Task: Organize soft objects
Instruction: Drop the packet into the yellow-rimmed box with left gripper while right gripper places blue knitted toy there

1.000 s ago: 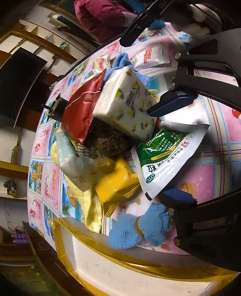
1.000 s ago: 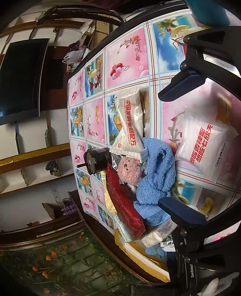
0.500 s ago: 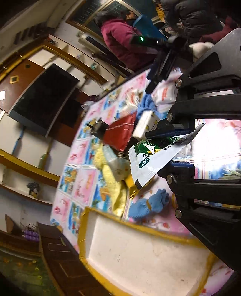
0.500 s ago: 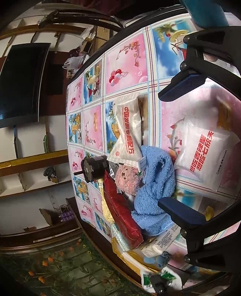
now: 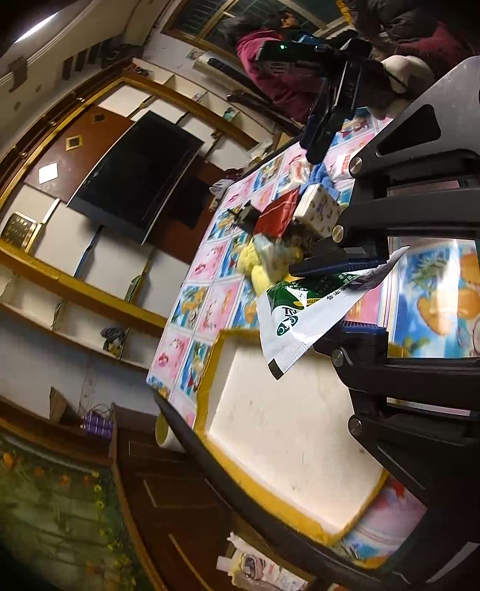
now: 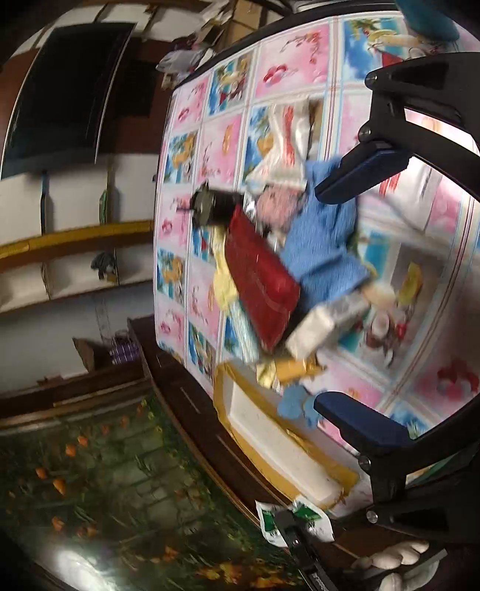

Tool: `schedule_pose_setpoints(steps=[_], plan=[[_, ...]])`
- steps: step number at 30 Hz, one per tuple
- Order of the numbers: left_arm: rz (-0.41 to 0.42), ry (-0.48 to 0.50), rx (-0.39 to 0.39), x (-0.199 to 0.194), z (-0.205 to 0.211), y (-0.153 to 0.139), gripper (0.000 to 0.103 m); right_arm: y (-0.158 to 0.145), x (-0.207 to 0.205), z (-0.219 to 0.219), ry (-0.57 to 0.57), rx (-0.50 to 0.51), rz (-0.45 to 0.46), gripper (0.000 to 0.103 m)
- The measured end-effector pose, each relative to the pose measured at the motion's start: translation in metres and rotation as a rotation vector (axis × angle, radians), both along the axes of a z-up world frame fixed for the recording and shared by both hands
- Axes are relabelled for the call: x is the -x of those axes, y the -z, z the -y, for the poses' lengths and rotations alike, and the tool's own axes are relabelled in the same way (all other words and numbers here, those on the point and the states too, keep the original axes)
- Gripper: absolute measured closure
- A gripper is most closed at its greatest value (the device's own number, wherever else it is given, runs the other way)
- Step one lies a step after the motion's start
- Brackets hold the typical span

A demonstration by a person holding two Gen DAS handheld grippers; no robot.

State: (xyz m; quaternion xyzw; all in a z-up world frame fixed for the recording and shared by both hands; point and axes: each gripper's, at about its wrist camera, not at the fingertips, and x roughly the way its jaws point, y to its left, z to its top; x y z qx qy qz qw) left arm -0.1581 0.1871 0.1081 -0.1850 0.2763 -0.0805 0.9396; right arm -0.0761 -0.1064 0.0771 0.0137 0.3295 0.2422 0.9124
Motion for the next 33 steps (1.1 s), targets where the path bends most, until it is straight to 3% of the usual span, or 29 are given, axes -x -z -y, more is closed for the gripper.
schedule_pose_setpoints(steps=[5, 8, 12, 13, 14, 15, 18, 22, 26, 30, 31, 33], plan=[[0.013, -0.049, 0.028, 0.018, -0.031, 0.006, 0.082, 0.002, -0.009, -0.086, -0.192, 0.041, -0.075, 0.030], [0.014, -0.079, 0.045, 0.028, -0.049, 0.009, 0.082, 0.013, -0.026, -0.132, -0.245, 0.103, -0.110, 0.036], [0.019, -0.116, 0.060, 0.041, -0.071, 0.012, 0.082, 0.040, -0.050, -0.171, -0.226, 0.218, -0.165, 0.046], [0.020, -0.122, 0.065, 0.043, -0.076, 0.012, 0.082, 0.048, -0.055, -0.174, -0.218, 0.240, -0.186, 0.054], [0.020, -0.125, 0.067, 0.044, -0.079, 0.012, 0.082, 0.054, -0.059, -0.175, -0.212, 0.250, -0.208, 0.072], [0.022, -0.128, 0.068, 0.045, -0.083, 0.013, 0.082, 0.063, -0.063, -0.176, -0.207, 0.250, -0.240, 0.083], [0.019, -0.119, 0.070, 0.041, -0.090, 0.012, 0.082, 0.056, -0.059, -0.167, -0.196, 0.212, -0.233, 0.084], [0.001, -0.088, 0.097, 0.020, -0.097, 0.008, 0.082, 0.023, -0.045, -0.159, -0.172, 0.192, -0.136, 0.083], [-0.056, -0.052, 0.103, -0.034, -0.099, 0.002, 0.082, -0.010, -0.056, -0.170, -0.200, 0.117, -0.104, 0.083], [-0.137, -0.062, 0.109, -0.101, -0.105, 0.009, 0.082, -0.011, -0.088, -0.199, -0.210, 0.096, -0.125, 0.083], [-0.163, -0.057, 0.129, -0.119, -0.110, 0.013, 0.081, -0.005, -0.100, -0.207, -0.207, 0.102, -0.135, 0.082], [-0.232, -0.010, 0.244, -0.155, -0.121, 0.030, 0.066, 0.004, -0.116, -0.221, -0.202, 0.122, -0.149, 0.080]])
